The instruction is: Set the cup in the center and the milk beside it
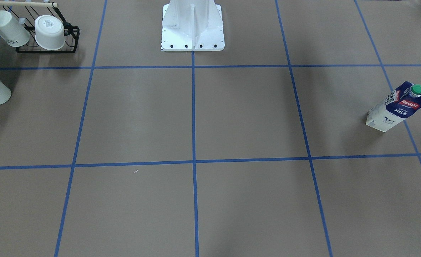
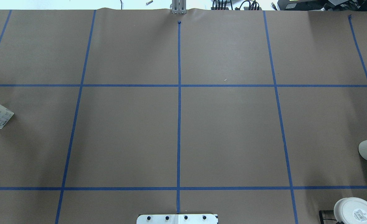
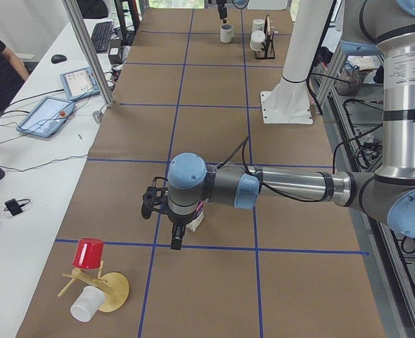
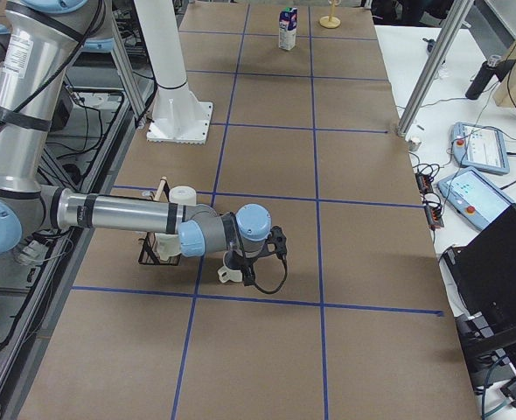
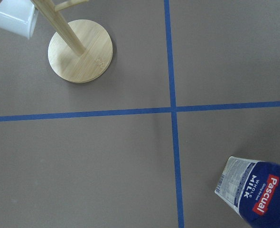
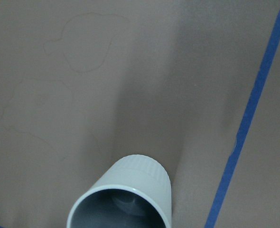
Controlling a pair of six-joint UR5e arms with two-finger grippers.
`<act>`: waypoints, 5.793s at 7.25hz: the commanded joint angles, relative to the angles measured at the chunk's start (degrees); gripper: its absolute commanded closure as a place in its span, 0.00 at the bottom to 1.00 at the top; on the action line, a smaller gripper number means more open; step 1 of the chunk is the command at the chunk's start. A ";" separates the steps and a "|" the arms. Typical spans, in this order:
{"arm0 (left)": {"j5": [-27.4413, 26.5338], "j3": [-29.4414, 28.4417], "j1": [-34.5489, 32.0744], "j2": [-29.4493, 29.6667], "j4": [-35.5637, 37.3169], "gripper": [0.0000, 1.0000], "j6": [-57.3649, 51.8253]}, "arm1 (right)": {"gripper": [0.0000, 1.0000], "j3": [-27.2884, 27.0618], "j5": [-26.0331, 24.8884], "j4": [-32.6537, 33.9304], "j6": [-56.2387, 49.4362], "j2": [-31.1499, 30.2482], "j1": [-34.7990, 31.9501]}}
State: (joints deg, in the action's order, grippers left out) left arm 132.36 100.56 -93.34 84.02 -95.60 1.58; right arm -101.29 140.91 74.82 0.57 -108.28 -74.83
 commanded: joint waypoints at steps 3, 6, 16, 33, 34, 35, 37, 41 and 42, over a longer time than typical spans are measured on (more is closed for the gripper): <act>0.97 0.69 0.00 -0.09 0.16 0.02 0.00 | 0.00 1.97 -0.11 -0.11 -1.36 -0.01 1.44; 0.97 0.25 0.00 -0.09 0.07 0.02 -0.09 | 0.29 4.60 0.24 -1.85 -1.19 0.52 2.23; 1.06 0.33 0.00 0.88 0.33 0.02 0.08 | 1.00 3.29 15.55 -9.96 24.30 16.89 -3.66; 4.04 -0.81 0.00 1.41 0.16 0.02 1.05 | 0.00 28.69 -21.90 6.22 51.44 70.65 32.74; 6.83 0.50 0.00 1.84 0.42 0.02 1.14 | 0.00 28.61 -21.47 6.30 52.33 71.53 31.69; 7.29 3.82 0.00 2.45 1.46 0.02 1.14 | 0.00 28.08 -20.33 6.74 52.34 71.62 30.11; 6.60 9.79 4.27 1.33 1.13 0.02 0.62 | 0.00 26.25 -15.59 7.53 52.25 70.32 26.60; -3.42 13.88 15.01 -8.44 -10.64 0.02 -3.53 | 0.00 14.48 -13.56 13.60 50.94 61.81 21.49; -3.34 13.26 15.55 -8.00 -10.74 0.02 -3.34 | 0.00 13.33 -13.55 13.60 50.59 60.74 21.13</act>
State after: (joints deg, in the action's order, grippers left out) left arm 129.63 114.44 -79.29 76.41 -104.96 -1.97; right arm -85.76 127.00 88.17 51.60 -45.44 -52.84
